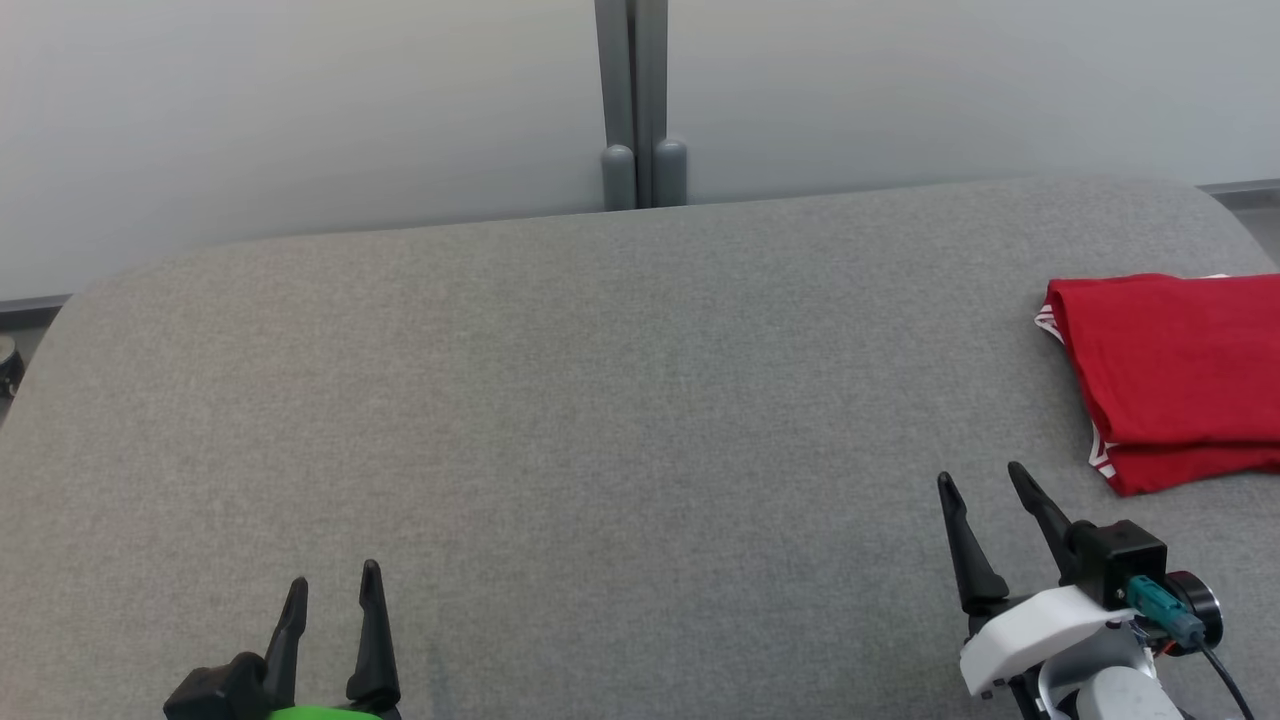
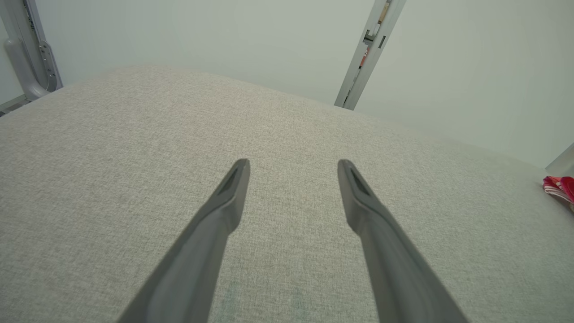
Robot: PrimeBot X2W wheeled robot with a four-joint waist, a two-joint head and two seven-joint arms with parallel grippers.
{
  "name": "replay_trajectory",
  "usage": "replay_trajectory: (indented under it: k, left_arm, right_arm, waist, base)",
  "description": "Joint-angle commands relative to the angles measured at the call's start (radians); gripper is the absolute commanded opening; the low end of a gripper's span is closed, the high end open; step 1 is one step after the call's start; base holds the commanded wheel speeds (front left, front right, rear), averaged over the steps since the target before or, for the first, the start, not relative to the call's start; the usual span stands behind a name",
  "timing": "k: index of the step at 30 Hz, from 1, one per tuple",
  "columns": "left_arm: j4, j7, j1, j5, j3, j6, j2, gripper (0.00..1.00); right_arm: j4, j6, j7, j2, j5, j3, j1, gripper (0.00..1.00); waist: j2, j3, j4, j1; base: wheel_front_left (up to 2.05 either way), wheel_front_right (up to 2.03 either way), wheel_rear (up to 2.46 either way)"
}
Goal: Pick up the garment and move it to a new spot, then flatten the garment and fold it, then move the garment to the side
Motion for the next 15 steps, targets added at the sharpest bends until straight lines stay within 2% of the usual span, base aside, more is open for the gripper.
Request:
replay_trajectory:
  k: [1, 15]
  left_arm:
    - [-0.004, -0.003, 0.011, 0.004, 0.004, 0.006, 0.0, 1.0]
    - [-0.015, -0.003, -0.01, 0.012, 0.005, 0.006, -0.001, 1.0]
  right_arm:
    - [-0.009, -0.002, -0.004, -0.004, 0.0, -0.001, 0.01, 1.0]
    - [-0.011, -0.002, -0.004, -0.004, 0.018, -0.008, -0.001, 1.0]
  waist:
    - [0.0, 0.0, 0.001, 0.0]
    - [0.0, 0.002, 0.014, 0.0]
  base:
    - [0.0, 0.0, 0.0]
    - [0.0, 0.0, 0.0]
